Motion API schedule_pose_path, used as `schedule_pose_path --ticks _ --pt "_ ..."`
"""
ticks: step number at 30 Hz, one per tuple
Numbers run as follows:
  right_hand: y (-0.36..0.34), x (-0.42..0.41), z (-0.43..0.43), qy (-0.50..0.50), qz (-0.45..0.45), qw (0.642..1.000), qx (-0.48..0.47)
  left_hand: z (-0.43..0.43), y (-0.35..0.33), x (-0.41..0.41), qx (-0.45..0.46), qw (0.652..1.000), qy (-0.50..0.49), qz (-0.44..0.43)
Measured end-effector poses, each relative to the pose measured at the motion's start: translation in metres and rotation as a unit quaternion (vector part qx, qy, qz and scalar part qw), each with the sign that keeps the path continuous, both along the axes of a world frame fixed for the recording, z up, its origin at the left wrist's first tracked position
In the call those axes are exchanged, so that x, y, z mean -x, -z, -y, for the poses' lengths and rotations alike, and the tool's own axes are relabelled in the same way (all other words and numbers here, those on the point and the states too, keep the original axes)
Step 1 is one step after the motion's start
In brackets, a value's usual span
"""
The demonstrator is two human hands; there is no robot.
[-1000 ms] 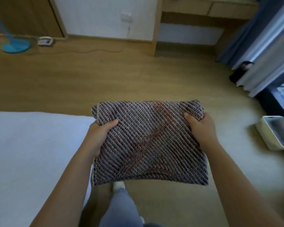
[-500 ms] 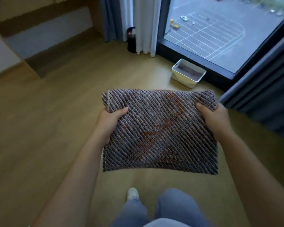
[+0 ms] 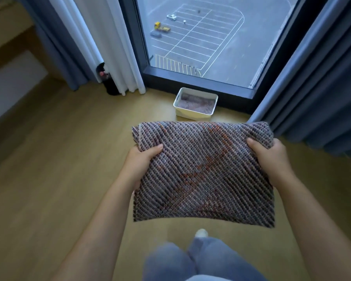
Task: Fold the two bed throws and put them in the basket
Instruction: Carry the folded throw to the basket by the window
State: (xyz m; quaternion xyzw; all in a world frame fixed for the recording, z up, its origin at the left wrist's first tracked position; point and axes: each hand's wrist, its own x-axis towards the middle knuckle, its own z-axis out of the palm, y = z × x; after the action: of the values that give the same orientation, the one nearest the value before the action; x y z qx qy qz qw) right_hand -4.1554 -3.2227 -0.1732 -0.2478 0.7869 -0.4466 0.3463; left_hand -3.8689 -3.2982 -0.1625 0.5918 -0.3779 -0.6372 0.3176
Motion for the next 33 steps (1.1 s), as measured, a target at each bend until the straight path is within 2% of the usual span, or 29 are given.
schedule_pose_path --ticks 10,22,27,33 --pt "0.03 0.053 0.222 0.015 0.002 1.0 -0.021 0.238 0.029 0.054 -0.042 0.999 0.018 0.002" --pt "0.061 0.139 0.431 0.104 -0.03 0.993 -0.047 0.511 0.062 0.176 -0.041 0.99 0.128 0.042" --pt "0.109 0.193 0.524 0.111 -0.008 0.99 -0.084 0.613 0.107 0.242 -0.025 0.987 0.122 0.1" --pt "0.19 0.248 0.627 0.125 -0.04 0.984 -0.12 0.721 0.204 0.31 -0.031 0.983 0.119 0.134"
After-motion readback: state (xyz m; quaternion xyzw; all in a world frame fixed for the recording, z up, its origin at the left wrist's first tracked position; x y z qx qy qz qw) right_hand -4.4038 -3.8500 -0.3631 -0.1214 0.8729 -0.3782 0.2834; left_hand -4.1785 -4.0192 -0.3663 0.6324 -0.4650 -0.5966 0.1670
